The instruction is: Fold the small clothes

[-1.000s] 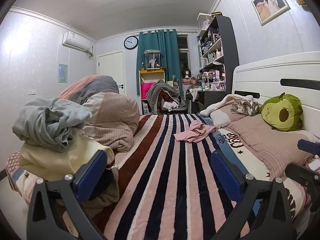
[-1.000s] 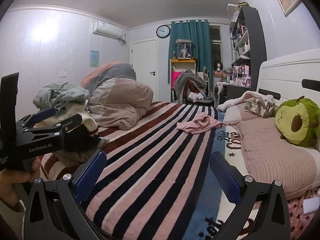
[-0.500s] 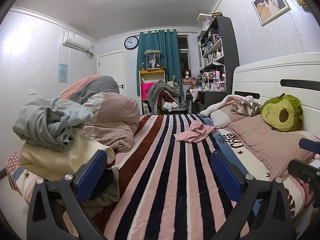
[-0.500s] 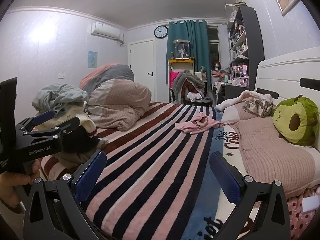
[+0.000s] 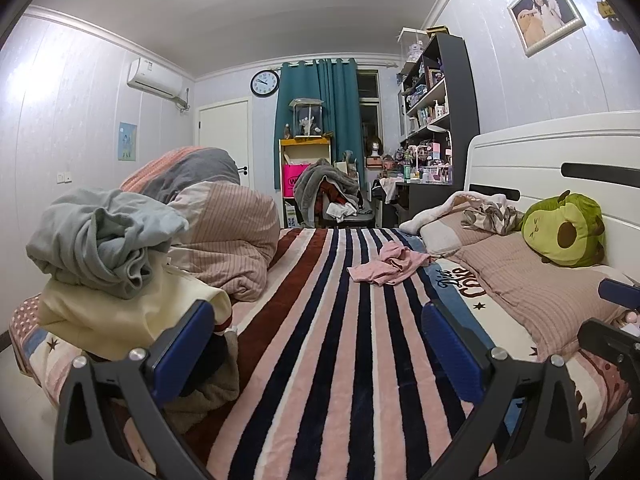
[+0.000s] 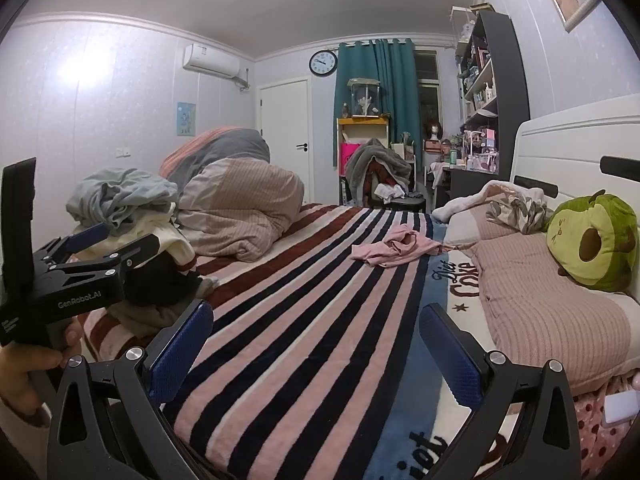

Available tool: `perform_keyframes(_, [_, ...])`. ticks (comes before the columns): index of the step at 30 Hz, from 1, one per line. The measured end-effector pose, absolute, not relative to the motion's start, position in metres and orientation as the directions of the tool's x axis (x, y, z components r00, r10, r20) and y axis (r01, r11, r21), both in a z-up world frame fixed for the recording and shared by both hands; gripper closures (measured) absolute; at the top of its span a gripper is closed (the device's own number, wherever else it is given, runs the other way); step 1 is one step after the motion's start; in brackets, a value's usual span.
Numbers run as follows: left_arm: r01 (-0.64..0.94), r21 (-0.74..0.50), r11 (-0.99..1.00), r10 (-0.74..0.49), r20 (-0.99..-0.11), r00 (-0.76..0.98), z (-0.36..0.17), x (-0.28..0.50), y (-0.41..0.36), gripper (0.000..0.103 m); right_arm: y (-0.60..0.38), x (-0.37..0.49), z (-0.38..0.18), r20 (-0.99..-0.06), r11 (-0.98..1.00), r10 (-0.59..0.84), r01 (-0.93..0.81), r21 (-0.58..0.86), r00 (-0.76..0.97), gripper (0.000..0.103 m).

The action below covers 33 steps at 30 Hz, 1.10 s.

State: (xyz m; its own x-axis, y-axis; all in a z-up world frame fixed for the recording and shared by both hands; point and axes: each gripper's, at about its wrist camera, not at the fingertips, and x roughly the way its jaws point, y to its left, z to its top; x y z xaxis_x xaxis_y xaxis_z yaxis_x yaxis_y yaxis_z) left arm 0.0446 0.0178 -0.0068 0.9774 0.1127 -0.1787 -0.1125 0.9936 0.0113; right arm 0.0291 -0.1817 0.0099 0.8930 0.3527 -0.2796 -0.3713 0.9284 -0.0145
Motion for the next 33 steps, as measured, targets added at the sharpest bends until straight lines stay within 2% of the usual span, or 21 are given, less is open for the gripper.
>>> perform_keyframes(33, [-0.118, -0.006, 0.993, 0.114, -0.186, 0.976, -0.0084, 0.0406, 0.0176, 0.001, -0.1823, 0.023, 0.0127, -0.28, 0.93, 0.352, -0.368, -0.005, 0.893, 0.001])
